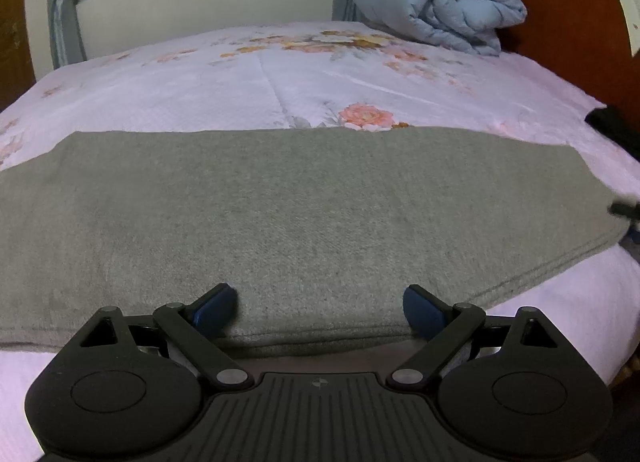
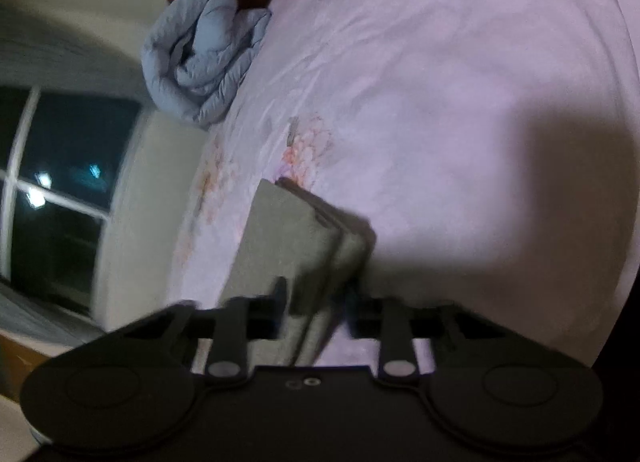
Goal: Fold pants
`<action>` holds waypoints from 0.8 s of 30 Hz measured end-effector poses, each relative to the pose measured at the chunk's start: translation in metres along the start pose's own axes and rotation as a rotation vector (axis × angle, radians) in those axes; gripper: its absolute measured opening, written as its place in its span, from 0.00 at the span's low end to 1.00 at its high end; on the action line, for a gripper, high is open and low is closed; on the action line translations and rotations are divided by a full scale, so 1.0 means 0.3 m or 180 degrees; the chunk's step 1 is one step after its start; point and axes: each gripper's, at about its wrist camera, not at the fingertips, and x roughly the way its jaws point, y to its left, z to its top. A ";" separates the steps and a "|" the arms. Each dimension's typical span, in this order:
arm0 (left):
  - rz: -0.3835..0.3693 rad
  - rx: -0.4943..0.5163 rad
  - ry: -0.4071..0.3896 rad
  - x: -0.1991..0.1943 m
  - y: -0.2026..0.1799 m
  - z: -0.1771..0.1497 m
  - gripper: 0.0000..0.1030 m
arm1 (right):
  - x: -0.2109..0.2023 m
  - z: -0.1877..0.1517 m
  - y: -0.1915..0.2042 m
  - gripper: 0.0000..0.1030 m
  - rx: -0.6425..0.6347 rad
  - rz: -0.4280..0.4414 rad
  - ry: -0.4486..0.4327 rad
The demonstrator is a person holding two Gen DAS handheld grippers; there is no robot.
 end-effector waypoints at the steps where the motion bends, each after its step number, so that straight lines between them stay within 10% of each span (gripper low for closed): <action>1: -0.0037 -0.0017 -0.0002 -0.006 0.010 0.007 0.88 | -0.009 -0.003 0.038 0.08 -0.0159 -0.0001 -0.0041; 9: 0.0362 -0.0484 -0.0329 -0.196 0.443 0.019 0.88 | -0.017 -0.175 0.473 0.08 -0.1384 0.0407 -0.0019; 17: 0.1132 -0.1311 -0.0637 -0.450 1.115 -0.092 0.88 | 0.155 -0.728 0.827 0.08 -0.2167 0.0935 0.0602; 22: 0.1244 -0.1618 -0.0575 -0.483 1.305 -0.201 0.89 | 0.322 -1.163 0.850 0.11 -0.2983 0.0719 0.1542; 24: 0.1238 -0.1755 -0.0554 -0.479 1.346 -0.234 0.89 | 0.310 -1.237 0.823 0.18 -0.3252 0.0658 0.1350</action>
